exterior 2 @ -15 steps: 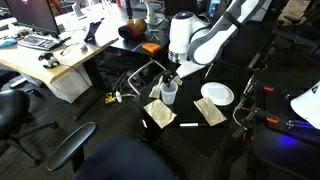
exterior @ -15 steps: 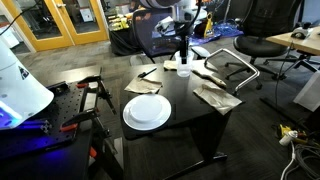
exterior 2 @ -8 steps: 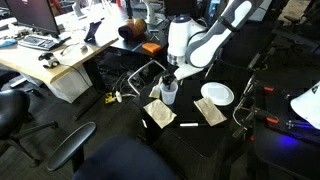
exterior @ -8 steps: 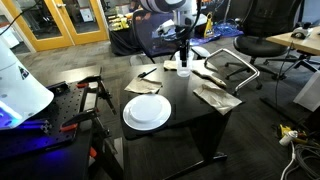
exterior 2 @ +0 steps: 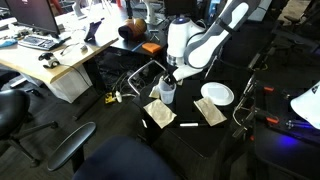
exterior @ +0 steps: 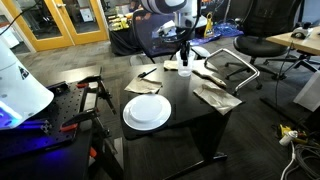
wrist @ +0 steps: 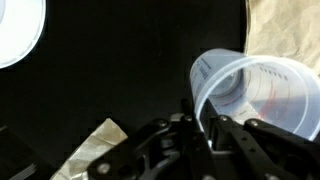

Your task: Move the cup to the left

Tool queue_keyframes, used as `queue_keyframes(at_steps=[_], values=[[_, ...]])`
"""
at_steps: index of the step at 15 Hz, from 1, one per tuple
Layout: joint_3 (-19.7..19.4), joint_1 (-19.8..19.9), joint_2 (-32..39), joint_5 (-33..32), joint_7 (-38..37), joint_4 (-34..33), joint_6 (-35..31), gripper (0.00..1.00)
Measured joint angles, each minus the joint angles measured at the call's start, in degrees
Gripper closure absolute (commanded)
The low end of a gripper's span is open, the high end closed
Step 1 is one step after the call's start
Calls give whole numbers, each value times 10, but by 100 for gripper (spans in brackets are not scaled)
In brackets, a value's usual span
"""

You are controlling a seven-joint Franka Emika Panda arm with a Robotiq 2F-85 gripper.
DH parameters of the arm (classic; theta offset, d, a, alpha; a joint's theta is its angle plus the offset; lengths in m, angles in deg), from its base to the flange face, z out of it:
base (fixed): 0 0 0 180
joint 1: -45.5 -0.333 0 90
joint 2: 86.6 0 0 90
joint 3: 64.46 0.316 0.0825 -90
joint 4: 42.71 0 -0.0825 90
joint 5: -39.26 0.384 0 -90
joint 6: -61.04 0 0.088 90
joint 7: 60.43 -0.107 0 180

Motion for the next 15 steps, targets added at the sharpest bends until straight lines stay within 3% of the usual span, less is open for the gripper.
queue_keyframes(at_steps=[8, 15], values=[[-10, 0, -10, 32, -1, 0, 1, 99], [-60, 2, -66, 38, -29, 79, 9, 99]])
